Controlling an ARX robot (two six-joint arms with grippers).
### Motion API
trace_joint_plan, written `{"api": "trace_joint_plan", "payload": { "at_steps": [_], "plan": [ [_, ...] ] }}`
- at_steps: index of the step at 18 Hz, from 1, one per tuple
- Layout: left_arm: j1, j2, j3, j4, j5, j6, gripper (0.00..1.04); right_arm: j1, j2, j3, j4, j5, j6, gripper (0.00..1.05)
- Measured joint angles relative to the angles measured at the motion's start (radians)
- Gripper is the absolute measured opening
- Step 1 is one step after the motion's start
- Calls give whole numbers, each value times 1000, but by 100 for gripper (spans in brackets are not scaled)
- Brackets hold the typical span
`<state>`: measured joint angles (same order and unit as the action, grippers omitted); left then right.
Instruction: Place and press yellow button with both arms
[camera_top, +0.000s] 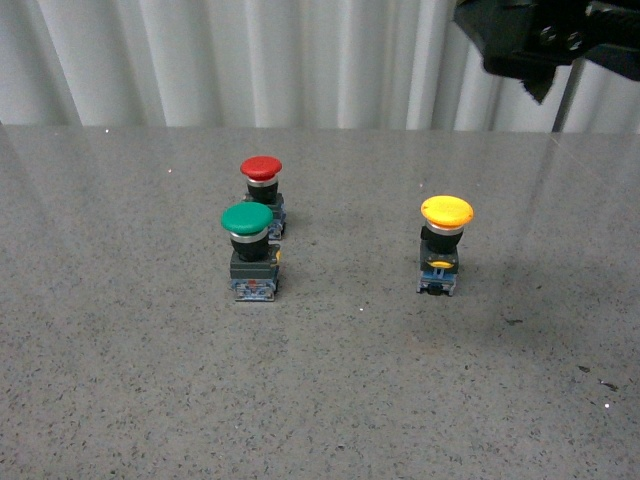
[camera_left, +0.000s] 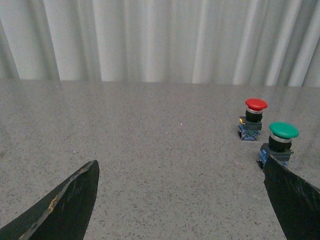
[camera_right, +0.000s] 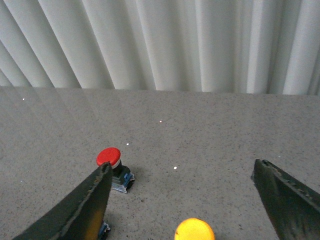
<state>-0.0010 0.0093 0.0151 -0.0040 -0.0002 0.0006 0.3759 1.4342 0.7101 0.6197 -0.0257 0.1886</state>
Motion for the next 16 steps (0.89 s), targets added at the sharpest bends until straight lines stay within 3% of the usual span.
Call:
{"api": "trace_joint_plan", "payload": {
  "at_steps": [3, 4, 16],
  "plan": [
    [0, 0, 0, 0, 0, 0, 98, 40, 106, 52, -20, 25, -28, 54],
    [0, 0, 0, 0, 0, 0, 98, 44, 120, 53, -24, 32, -31, 49],
    [0, 0, 0, 0, 0, 0, 98, 42, 177, 60, -67, 50, -41, 16]
  ]
}}
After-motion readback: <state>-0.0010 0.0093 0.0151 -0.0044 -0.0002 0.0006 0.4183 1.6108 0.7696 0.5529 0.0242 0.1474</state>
